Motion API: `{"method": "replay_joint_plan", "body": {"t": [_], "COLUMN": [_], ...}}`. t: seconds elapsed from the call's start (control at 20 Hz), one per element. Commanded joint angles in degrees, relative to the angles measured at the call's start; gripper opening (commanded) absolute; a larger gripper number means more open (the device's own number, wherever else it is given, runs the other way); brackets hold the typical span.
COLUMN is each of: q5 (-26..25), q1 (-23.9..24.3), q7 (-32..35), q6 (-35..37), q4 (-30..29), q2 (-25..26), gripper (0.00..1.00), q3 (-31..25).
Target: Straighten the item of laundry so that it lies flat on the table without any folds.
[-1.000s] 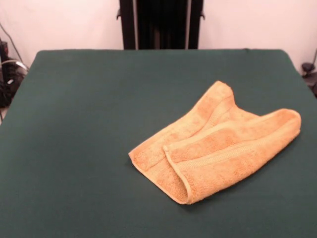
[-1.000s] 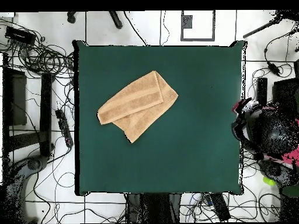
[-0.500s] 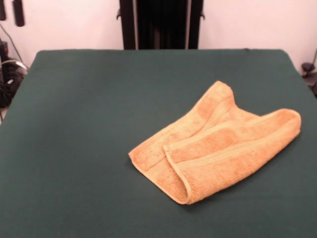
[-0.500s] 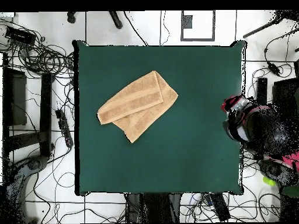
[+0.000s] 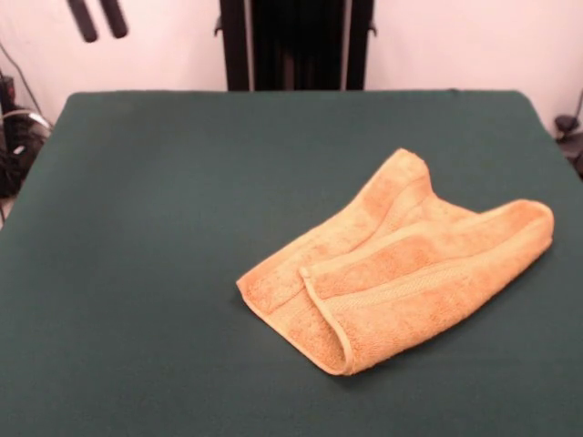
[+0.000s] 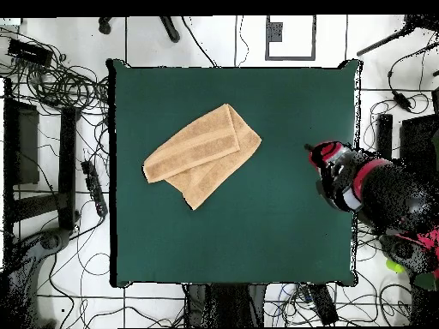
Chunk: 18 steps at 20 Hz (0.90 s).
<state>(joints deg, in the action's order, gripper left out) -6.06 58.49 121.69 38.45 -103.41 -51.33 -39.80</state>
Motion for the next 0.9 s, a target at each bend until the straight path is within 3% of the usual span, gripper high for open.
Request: {"method": "replay_joint_plan", "body": {"t": [0.05, 0.45, 0.9], "q5": [3.82, 1.23, -6.97], "q1": [3.26, 9.4, 10.63], "q7": [-13.41, -12.09, -11.66], "q6": [-1.08, -2.98, -10.16], "q4": [-11.62, -13.29, -12.32], "q2": [9.3, 19.36, 31.06], "gripper": [1.0, 1.0, 1.0], "q3": [-17.31, -24.77, -27.62]}}
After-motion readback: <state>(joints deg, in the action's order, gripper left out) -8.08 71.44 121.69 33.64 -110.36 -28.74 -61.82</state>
